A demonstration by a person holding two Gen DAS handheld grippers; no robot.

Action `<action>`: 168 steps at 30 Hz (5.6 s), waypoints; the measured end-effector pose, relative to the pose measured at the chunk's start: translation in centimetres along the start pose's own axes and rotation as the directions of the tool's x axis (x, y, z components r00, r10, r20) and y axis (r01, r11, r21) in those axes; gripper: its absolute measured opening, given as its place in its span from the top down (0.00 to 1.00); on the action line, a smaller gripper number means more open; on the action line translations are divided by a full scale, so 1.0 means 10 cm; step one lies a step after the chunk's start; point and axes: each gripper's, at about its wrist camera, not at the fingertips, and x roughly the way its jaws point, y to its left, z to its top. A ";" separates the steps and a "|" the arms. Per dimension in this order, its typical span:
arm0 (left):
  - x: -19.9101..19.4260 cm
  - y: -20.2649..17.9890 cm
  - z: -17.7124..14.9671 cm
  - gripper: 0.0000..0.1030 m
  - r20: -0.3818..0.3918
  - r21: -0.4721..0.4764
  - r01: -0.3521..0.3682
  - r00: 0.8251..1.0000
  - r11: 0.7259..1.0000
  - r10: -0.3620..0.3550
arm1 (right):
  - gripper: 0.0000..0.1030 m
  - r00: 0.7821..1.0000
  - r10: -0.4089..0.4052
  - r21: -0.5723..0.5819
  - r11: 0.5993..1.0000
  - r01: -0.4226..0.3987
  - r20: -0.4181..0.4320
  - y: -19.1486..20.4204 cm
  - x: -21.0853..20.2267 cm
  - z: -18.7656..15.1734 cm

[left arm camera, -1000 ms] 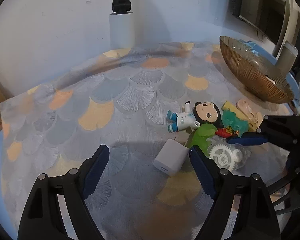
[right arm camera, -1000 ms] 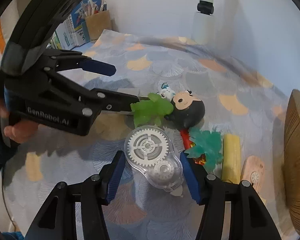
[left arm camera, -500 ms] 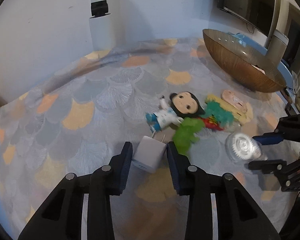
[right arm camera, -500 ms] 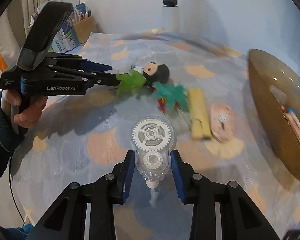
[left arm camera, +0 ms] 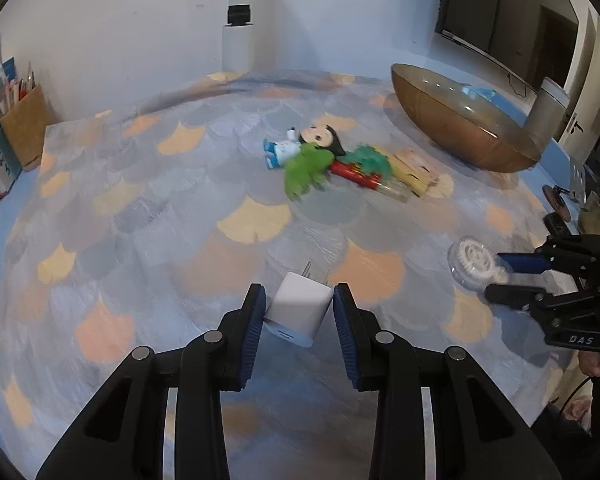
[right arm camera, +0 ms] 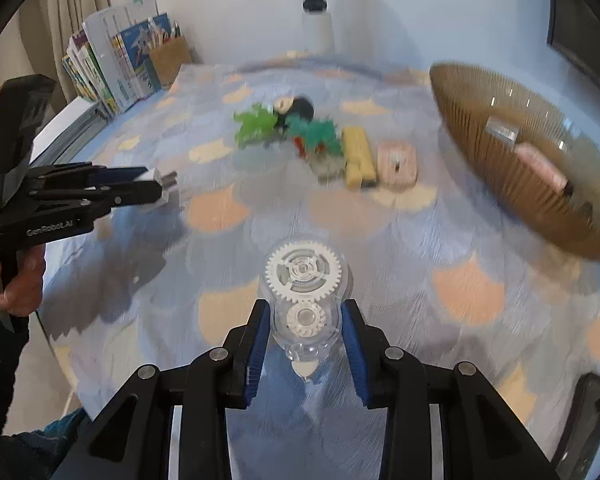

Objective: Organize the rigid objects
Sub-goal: 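Carry the white cube and gear toy over the amber bowl and open both tools, then grasp the green translucent figure with the left tool while the right grasps the teal figure, then carry the green and teal figures over the bowl and open both tools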

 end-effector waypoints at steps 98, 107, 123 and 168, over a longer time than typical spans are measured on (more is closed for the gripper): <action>-0.08 0.22 0.40 0.35 0.113 -0.241 -0.083 0.987 0.967 0.113 | 0.52 0.997 0.002 0.098 0.995 -0.010 0.080 -0.18 0.05 0.39; 0.34 0.22 0.84 0.35 0.071 -0.221 0.006 0.997 0.975 0.010 | 0.52 0.996 -0.026 -0.035 0.999 0.029 0.084 0.01 0.39 1.09; 0.79 0.13 0.90 0.53 0.003 -0.211 0.057 0.998 0.976 -0.057 | 0.70 0.994 -0.004 -0.051 0.999 0.010 0.108 -0.08 0.66 1.22; 0.13 0.36 0.14 0.61 0.076 -0.245 -0.070 0.993 0.967 0.091 | 0.55 0.992 0.127 0.115 0.985 -0.125 -0.010 -0.17 0.34 0.76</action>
